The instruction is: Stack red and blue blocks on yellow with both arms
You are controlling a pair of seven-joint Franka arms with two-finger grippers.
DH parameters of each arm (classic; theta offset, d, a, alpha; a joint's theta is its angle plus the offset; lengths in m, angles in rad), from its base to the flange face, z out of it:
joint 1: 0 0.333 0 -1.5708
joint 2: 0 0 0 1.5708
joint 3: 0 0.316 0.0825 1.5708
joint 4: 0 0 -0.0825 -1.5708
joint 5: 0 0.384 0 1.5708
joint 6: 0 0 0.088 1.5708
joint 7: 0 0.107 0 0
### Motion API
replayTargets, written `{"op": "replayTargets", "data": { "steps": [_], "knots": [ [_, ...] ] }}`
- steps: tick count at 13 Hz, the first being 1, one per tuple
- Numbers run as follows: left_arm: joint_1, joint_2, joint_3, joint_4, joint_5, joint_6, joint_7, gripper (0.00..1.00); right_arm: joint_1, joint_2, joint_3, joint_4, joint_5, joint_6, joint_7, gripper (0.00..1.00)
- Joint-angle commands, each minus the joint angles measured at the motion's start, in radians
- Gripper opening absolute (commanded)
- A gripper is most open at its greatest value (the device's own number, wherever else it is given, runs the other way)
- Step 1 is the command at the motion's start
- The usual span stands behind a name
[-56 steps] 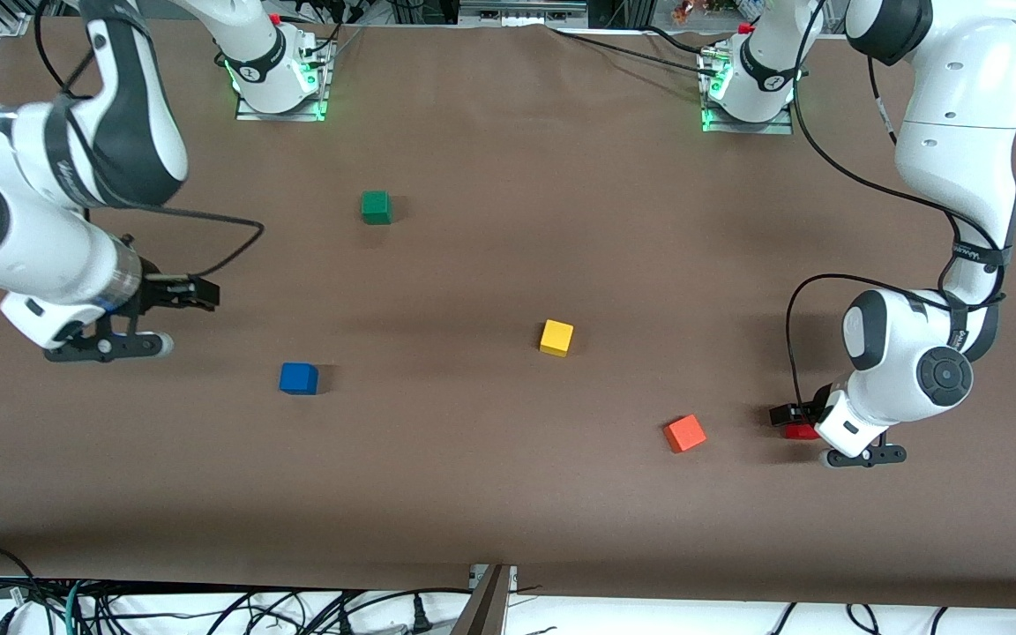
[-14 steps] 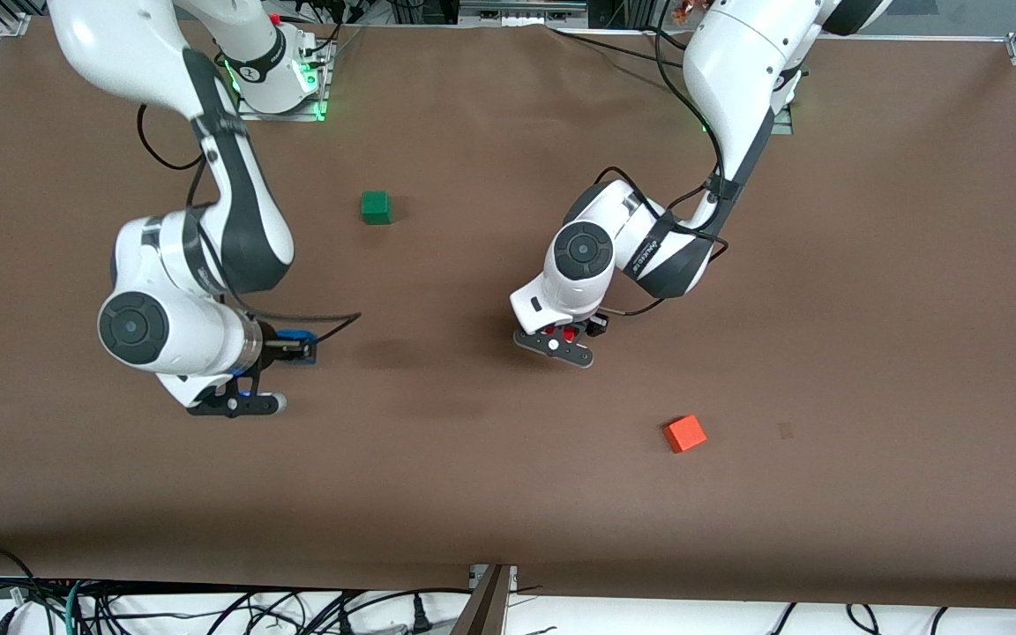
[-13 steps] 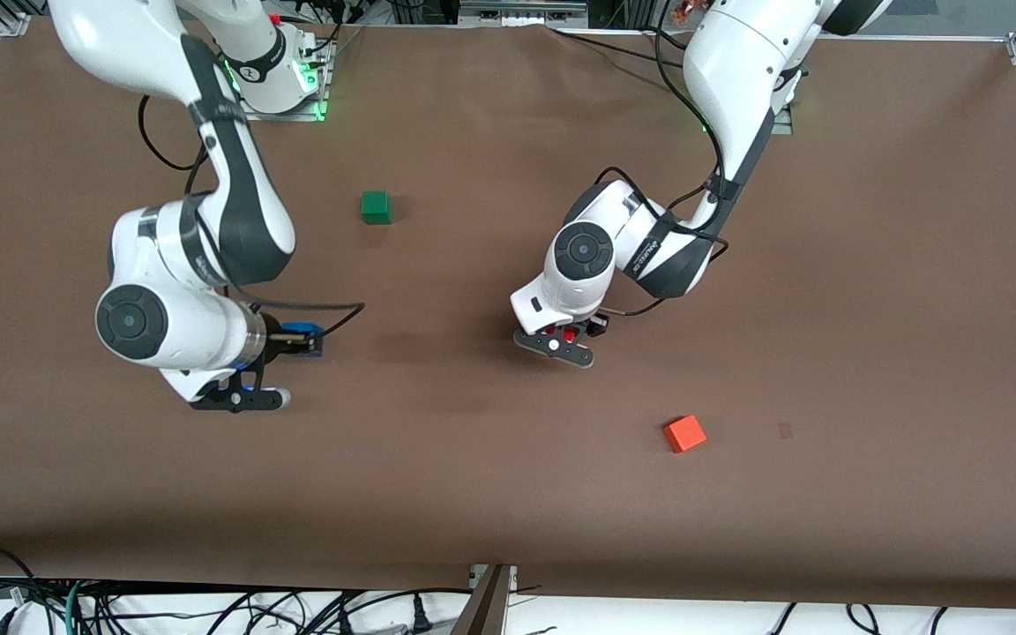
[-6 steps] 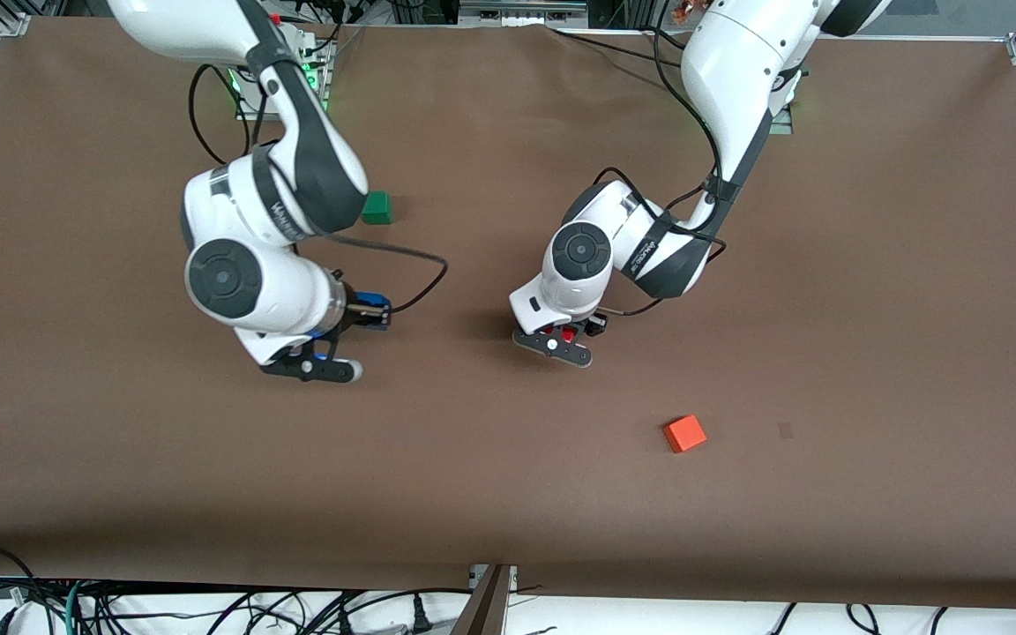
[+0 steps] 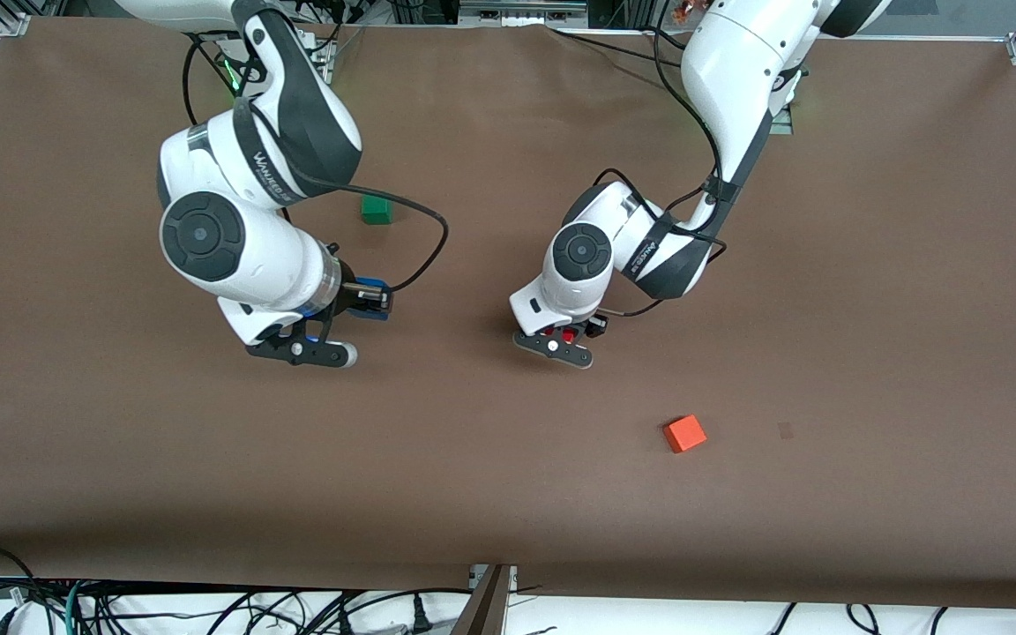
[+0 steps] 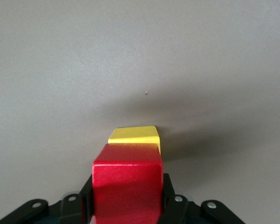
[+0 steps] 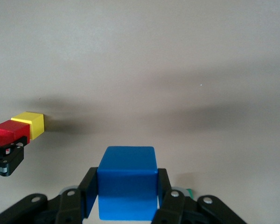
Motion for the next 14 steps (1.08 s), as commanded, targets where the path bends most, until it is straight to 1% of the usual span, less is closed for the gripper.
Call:
{"op": "replayTargets", "data": {
  "steps": [1,2,4,6,7,10,13,14],
  "knots": [
    [-0.005,0.01,0.012,0.076,0.003,-0.014,-0.021,1.0,-0.006,0.0,0.005,0.011,0.017,-0.005,0.002,0.53],
    [0.002,0.0,0.012,0.081,0.0,-0.031,-0.021,1.0,-0.005,0.0,0.005,0.011,0.017,-0.005,0.004,0.53],
    [0.025,-0.035,0.011,0.11,-0.003,-0.128,-0.019,1.0,-0.003,0.001,0.005,0.011,0.017,-0.004,0.006,0.53],
    [0.102,-0.065,0.011,0.179,-0.002,-0.241,-0.018,1.0,0.0,0.003,0.007,0.011,0.017,0.003,0.012,0.53],
    [0.146,-0.095,0.012,0.2,0.01,-0.281,-0.016,1.0,0.004,0.008,0.007,0.011,0.017,0.012,0.018,0.53],
    [0.321,-0.19,0.014,0.257,0.007,-0.294,-0.015,1.0,0.05,0.031,0.007,0.01,0.017,0.097,0.091,0.53],
    [0.496,-0.267,0.002,0.263,0.0,-0.3,-0.009,1.0,0.086,0.047,0.007,0.01,0.017,0.148,0.151,0.53],
    [0.524,-0.302,0.003,0.254,0.0,-0.314,-0.009,1.0,0.098,0.049,0.008,0.01,0.017,0.154,0.171,0.53]
  ]
}}
